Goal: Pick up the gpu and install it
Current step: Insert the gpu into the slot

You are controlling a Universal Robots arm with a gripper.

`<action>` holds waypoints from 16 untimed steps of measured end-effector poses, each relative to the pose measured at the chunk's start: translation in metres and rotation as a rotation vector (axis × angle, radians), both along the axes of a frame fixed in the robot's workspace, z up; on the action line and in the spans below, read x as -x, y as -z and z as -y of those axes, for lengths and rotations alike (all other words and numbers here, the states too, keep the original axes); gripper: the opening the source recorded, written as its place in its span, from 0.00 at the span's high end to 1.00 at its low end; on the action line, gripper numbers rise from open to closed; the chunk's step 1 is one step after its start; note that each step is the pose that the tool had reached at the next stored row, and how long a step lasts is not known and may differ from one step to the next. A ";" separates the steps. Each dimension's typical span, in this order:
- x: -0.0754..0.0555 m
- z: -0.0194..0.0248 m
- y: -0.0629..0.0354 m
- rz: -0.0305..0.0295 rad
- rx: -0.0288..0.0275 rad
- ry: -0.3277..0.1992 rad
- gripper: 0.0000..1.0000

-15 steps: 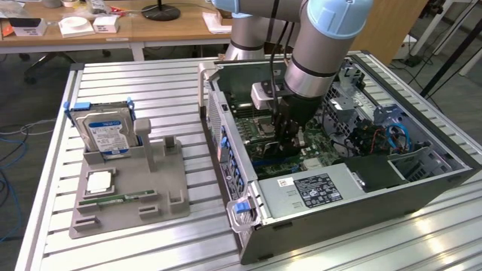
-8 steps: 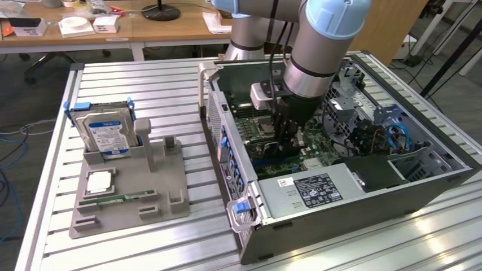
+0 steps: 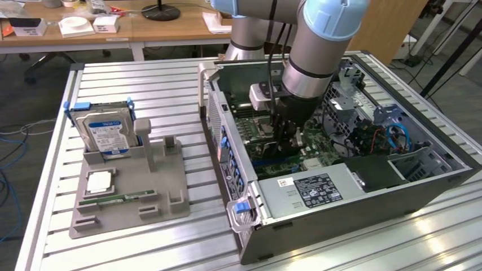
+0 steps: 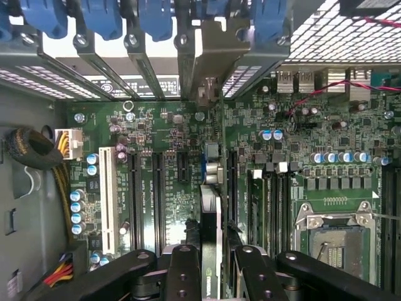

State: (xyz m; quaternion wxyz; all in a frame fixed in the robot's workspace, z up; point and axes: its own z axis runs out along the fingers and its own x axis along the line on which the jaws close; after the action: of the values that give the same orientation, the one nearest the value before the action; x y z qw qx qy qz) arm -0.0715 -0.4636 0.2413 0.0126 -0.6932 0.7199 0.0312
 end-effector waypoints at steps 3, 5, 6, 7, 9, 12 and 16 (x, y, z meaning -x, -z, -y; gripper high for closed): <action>0.000 0.0001 0.0031 0.0000 0.0000 -0.001 0.74; 0.000 0.0001 0.0032 0.0000 0.0001 -0.001 0.74; 0.000 0.0001 0.0033 0.0000 0.0000 -0.001 0.74; 0.001 0.0001 0.0035 0.0001 -0.0003 -0.001 0.74; 0.001 0.0000 0.0029 -0.0002 0.0004 -0.001 0.74; 0.000 -0.0002 0.0000 0.0013 -0.0030 -0.001 0.74; 0.001 0.0001 -0.0025 0.0004 -0.0010 -0.001 0.74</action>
State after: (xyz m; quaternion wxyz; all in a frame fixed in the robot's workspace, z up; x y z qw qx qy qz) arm -0.0720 -0.4637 0.2438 0.0131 -0.6936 0.7196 0.0314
